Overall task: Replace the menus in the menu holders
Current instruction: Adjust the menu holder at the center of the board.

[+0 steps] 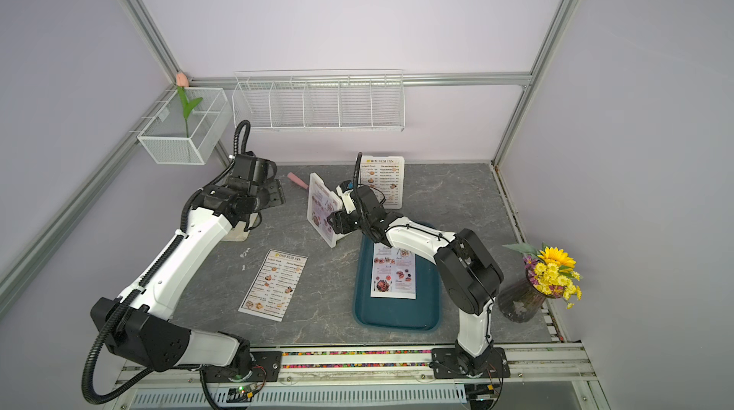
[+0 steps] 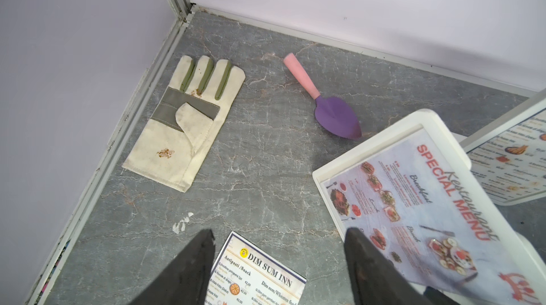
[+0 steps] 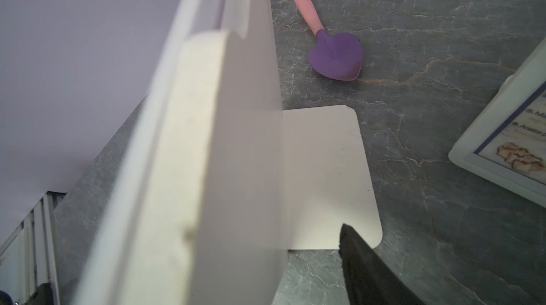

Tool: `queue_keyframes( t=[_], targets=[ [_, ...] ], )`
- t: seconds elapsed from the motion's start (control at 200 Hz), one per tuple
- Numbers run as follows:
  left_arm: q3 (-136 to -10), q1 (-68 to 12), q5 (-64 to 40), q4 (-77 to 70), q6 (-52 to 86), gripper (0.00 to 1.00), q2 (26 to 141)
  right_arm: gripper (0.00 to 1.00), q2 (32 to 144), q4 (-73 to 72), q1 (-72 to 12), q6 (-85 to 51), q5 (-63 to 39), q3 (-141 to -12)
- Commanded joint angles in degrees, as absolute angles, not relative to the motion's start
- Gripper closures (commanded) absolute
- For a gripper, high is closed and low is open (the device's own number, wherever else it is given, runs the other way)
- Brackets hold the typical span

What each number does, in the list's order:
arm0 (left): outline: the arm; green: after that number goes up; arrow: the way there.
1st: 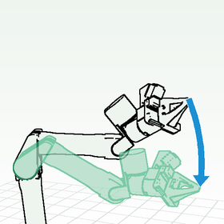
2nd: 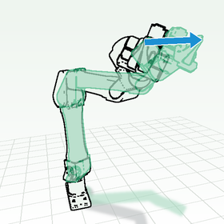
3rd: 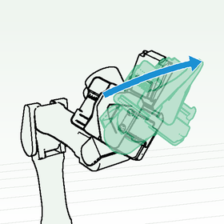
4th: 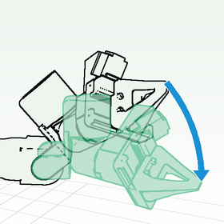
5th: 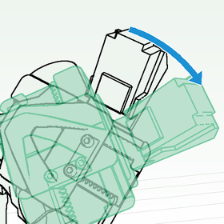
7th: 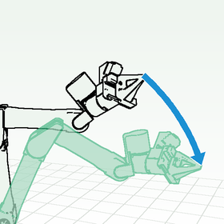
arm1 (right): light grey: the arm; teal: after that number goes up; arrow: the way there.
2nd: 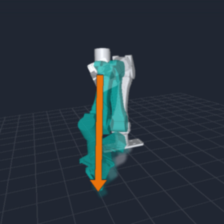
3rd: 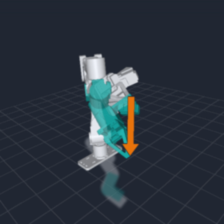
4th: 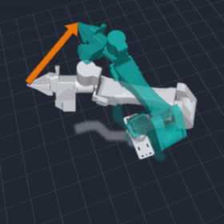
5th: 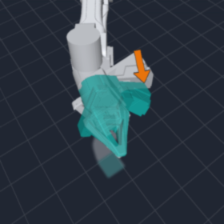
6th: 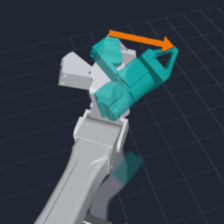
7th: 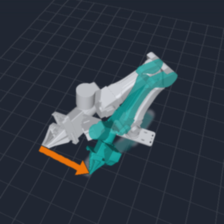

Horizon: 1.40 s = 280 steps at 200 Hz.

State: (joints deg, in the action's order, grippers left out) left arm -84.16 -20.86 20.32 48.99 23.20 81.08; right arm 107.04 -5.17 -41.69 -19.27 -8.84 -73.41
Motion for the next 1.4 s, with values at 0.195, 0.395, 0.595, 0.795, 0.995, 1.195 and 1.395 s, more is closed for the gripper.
queue_keyframes(
  t=[0.195, 0.395, 0.595, 0.795, 0.995, 1.195, 1.395],
  targets=[
    [-85.4, -20.6, 20.0, 51.0, 23.6, 0.28, 81.1, 0.52, 108.0, -11.2, -40.4, -17.6, -12.4, -74.0],
    [-86.0, -20.6, 21.7, 52.2, 23.2, 0.28, 80.1, 0.7, 107.9, -12.7, -39.9, -16.4, -15.1, -73.9],
    [-86.6, -20.7, 22.2, 52.7, 23.4, 0.28, 80.1, 0.77, 105.9, -15.5, -39.9, -16.1, -17.8, -71.5],
    [-87.4, -20.7, 23.6, 53.3, 23.1, 0.28, 80.3, 0.82, 104.5, -18.0, -39.9, -14.8, -21.6, -69.6],
    [-89.8, -19.6, 25.1, 54.3, 22.1, 0.28, 80.4, 0.84, 106.8, -18.4, -40.3, -11.4, -28.9, -73.1],
    [-90.8, -18.6, 25.9, 55.1, 21.7, 0.27, 79.7, 0.84, 110.4, -13.7, -41.0, -5.6, -31.5, -80.5],
    [-88.8, -18.6, 23.1, 55.4, 21.5, 0.28, 78.8, 0.84, 116.3, -11.7, -39.9, -1.3, -35.2, -87.1]
  ],
)
